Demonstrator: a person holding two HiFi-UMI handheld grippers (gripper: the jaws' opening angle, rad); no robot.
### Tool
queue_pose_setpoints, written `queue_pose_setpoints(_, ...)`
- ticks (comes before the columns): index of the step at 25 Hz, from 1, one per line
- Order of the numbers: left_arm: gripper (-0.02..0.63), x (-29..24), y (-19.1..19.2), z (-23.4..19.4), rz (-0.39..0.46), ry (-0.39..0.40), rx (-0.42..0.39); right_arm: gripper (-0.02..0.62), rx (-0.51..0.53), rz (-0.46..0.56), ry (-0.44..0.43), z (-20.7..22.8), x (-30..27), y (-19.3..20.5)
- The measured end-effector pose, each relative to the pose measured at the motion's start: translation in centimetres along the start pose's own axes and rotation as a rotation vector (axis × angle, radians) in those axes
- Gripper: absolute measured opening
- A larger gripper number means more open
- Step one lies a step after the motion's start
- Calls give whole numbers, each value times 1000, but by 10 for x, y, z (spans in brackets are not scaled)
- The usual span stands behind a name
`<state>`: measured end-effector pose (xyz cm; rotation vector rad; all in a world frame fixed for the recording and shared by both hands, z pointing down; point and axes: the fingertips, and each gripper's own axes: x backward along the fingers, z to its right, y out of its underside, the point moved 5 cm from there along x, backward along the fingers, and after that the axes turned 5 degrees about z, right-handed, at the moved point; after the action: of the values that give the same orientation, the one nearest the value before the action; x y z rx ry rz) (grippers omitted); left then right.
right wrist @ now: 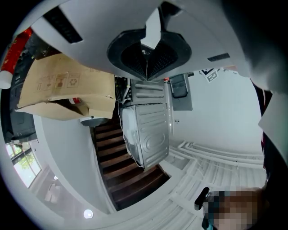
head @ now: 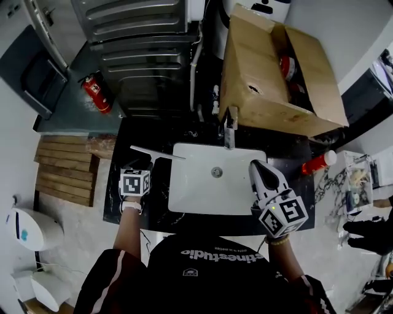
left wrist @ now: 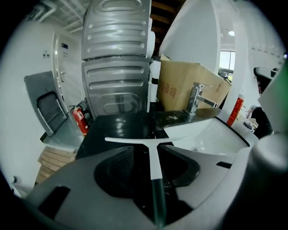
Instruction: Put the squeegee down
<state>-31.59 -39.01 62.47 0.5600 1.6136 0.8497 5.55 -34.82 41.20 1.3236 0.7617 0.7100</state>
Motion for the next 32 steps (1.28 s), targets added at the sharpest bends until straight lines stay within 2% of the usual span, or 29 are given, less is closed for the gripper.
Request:
queue_pose_setpoints(3, 163, 32, -34, 7, 127, 28, 0, 40, 14, 44, 4, 6, 1, -18)
queue_pose_setpoints(6, 47, 73, -80, 30, 356, 79, -27, 40, 27, 89, 4, 10, 5, -35)
queue_pose_setpoints(7, 29, 86, -96, 42, 436, 102, -49, 40, 29, 103, 3, 11, 6, -40)
queue_pose_setpoints(10, 14, 120, -134, 83, 610, 159, -132, 40, 28, 134, -3, 12, 11, -49)
queue_pose_setpoints(14, 14, 153, -166, 129, 748, 191, -183, 38, 23, 157, -9, 13, 19, -51)
queue_pose_setpoints(20, 14, 159, -185, 162, 771, 212, -182, 37, 52, 160, 14, 19, 33, -50)
queue_pose_setpoints(32, 14, 166, -185, 161, 758, 206, -171, 37, 61, 159, 5, 18, 42, -51)
